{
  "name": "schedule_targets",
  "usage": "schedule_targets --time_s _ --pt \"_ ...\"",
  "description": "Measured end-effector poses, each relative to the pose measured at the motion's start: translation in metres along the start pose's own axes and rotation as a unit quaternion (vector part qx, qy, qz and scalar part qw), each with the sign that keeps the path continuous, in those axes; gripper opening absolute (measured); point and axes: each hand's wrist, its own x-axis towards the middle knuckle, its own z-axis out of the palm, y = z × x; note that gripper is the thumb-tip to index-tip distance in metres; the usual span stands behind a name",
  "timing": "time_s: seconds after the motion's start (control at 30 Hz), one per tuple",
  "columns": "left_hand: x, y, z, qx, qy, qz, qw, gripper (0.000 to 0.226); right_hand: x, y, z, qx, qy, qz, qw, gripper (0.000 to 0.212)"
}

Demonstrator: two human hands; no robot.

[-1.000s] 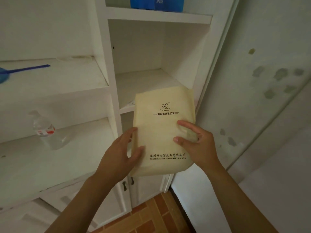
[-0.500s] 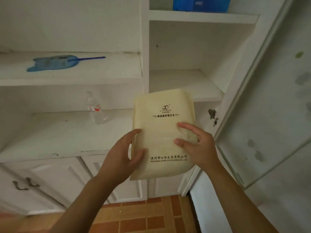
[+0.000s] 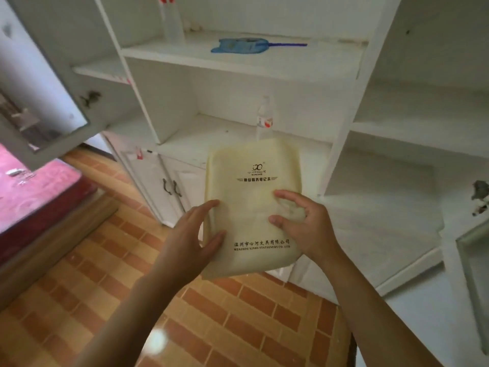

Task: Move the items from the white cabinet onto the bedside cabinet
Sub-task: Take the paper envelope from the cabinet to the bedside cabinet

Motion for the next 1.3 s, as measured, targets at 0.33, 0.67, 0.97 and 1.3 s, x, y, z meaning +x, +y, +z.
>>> schedule_targets --time_s 0.33,0.67,0.97,1.3 --pt "-0.116 -0.073 -0.113 0.053 0.108 -0.106 0.987 0.062 -0.019 -0.053 0.16 0.037 -0.167 -0.033 0.985 0.052" --pt "-0.272 -0.164 -0.238 0.06 0.199 -0.203 0.957 0.06 -0.098 -0.107 0.366 0.035 -0.288 -0.062 0.955 0.053" --pt "-0.433 -0.231 -0.334 0.084 0.293 -0.288 0.908 0.062 -0.194 -0.159 0.55 0.007 -0.414 -0.13 0.901 0.055" --pt "-0.562 -0.263 -0.393 0.08 0.388 -0.394 0.829 0.068 -0.274 -0.191 0.713 -0.001 -0.544 -0.193 0.817 0.053"
